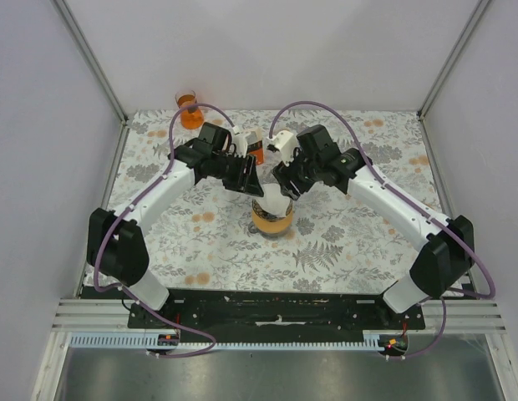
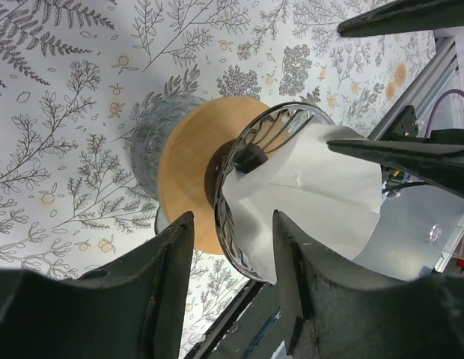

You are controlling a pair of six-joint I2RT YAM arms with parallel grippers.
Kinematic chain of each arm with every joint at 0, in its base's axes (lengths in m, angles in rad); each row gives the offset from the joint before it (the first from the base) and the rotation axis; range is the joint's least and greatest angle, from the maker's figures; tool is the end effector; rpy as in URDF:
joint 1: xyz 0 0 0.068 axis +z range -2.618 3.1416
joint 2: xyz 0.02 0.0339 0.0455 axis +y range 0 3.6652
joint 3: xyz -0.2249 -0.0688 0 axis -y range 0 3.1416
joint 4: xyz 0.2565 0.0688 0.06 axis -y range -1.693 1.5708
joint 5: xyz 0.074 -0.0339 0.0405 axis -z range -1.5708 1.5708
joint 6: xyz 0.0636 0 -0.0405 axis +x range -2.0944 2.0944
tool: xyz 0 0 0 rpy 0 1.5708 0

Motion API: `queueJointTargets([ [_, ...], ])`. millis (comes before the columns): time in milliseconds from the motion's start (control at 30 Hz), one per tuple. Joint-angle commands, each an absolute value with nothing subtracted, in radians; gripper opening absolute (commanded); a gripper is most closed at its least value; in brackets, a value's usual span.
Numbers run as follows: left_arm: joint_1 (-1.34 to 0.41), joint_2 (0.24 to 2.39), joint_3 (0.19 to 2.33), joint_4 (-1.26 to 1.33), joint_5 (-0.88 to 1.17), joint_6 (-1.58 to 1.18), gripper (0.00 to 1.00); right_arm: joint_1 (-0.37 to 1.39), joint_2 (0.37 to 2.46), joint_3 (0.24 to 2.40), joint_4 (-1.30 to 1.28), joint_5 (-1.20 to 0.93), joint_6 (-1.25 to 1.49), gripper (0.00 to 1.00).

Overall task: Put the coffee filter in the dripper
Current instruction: Place the coffee filter in the coffee dripper.

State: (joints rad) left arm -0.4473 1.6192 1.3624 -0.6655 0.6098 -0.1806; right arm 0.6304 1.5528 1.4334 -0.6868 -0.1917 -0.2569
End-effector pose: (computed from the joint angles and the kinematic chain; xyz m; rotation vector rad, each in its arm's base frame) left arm 0.3182 -0.1930 0.2305 0.6006 2.4679 -1.0183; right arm 0.2935 0.2292 0.2689 -1.1112 2.1226 0.4049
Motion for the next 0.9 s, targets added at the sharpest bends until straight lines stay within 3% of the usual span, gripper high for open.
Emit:
queueJointTargets([
  [0,-0.448,1.600,1.420,-0.683,0.643,-0.130,0.54,0.629,1.566,1.465,-0.631,-0.207,-0.186,0.60],
  [133,-0.445,1.600,1.436,-0.696,0.660,-0.126,0.60,0.634,1.529,1.454,-0.604,-0.199,-0.173,0.54],
  [400,-0.437,1.600,1.445,-0.709,0.664,-0.118,0.67,0.695,1.506,1.456,-0.626,-0.134,-0.202,0.55],
  [467,-0.422,1.600,1.465,-0.715,0.673,-0.123,0.67,0.732,1.509,1.473,-0.632,-0.141,-0.210,0.49],
  [633,-0.379,1.583,1.482,-0.715,0.681,-0.147,0.68,0.739,1.543,1.503,-0.656,-0.153,-0.150,0.20],
  [733,-0.367,1.574,1.467,-0.706,0.693,-0.164,0.68,0.739,1.583,1.512,-0.687,-0.161,-0.121,0.13],
  [867,-0.364,1.568,1.447,-0.695,0.693,-0.175,0.68,0.756,1.612,1.505,-0.704,-0.154,-0.098,0.11],
])
